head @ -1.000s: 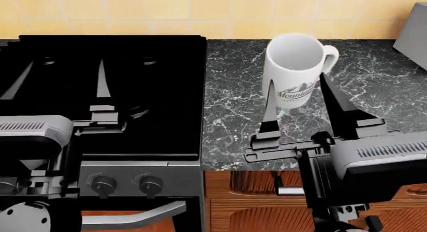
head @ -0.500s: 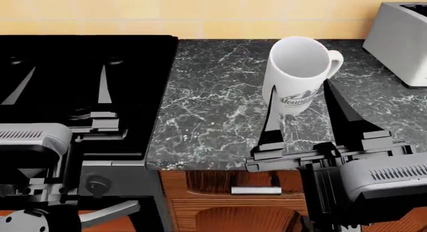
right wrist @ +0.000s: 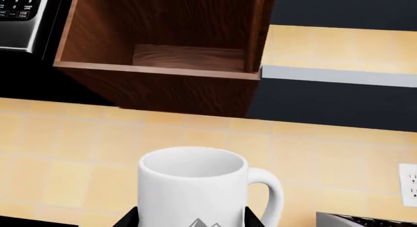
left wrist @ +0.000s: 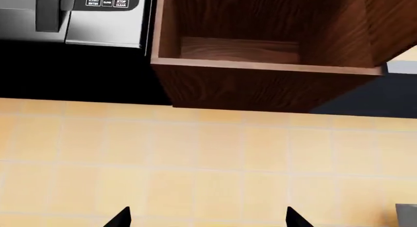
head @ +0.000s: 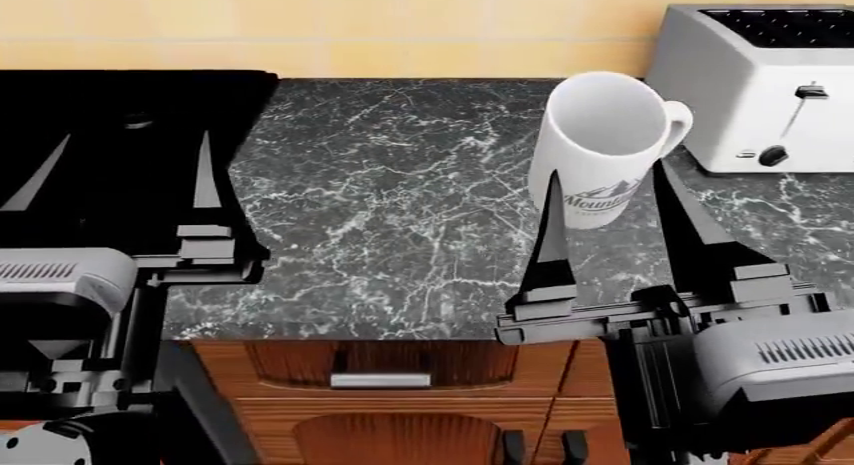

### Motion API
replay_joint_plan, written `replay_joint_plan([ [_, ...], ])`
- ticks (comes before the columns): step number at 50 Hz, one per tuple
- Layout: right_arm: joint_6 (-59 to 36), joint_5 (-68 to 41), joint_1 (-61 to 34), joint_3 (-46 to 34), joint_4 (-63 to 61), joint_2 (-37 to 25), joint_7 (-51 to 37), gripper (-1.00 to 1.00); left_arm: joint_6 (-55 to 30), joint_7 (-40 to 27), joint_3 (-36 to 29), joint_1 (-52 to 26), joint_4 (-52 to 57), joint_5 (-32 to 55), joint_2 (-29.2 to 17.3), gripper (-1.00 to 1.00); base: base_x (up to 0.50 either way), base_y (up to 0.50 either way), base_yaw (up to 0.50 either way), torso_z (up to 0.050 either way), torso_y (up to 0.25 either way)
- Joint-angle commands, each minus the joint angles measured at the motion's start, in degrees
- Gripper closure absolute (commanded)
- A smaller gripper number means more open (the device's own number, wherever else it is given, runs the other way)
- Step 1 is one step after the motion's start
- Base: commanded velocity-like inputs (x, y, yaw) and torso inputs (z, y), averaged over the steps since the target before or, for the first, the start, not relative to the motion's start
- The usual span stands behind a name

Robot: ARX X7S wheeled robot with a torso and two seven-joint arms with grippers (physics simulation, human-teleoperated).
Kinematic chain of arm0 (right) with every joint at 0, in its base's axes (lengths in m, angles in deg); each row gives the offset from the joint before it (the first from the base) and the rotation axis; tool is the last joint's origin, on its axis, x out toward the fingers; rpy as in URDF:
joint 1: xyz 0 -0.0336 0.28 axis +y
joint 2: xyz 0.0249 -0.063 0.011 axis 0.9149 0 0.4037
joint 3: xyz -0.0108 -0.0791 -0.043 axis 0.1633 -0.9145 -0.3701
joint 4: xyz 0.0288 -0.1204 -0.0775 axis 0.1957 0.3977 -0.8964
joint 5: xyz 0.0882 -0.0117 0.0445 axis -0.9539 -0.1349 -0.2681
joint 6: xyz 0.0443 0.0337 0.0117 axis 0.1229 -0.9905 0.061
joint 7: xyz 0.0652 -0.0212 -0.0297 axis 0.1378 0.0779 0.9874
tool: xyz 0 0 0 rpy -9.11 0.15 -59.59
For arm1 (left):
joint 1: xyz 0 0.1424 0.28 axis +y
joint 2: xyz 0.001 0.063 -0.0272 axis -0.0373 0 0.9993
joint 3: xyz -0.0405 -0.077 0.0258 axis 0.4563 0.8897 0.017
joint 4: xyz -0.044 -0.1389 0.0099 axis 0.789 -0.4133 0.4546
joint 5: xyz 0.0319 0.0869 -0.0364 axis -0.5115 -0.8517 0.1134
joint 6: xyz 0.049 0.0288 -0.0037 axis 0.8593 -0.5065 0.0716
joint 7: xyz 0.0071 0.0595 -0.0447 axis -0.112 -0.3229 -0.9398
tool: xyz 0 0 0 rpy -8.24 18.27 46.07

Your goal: Pick the mug from the cabinet, place it under the coffee machine dispenser, and press the start button.

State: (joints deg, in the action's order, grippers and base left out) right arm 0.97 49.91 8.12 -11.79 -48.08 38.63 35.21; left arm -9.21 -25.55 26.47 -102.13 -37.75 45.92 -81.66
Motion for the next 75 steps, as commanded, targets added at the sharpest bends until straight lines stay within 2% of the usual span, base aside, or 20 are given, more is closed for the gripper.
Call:
replay_joint_plan([
  [1, 0.33, 0.71, 0.07, 0.3, -0.11, -0.19, 0.38, 1.0, -0.11, -0.32, 0.04, -0.09, 0.08, 0.51, -0.24, -1.0, 0.0, -0.5, 0.0, 0.0, 0.0],
  [75, 4.24, -1.14, 1.99, 1.71, 0.67, -1.42, -0.32, 1.0, -0.36, -2.06, -1.1, 0.04, 0.86, 2.48, -1.52, -1.0, -0.01, -0.5, 0.0, 0.0, 0.0],
])
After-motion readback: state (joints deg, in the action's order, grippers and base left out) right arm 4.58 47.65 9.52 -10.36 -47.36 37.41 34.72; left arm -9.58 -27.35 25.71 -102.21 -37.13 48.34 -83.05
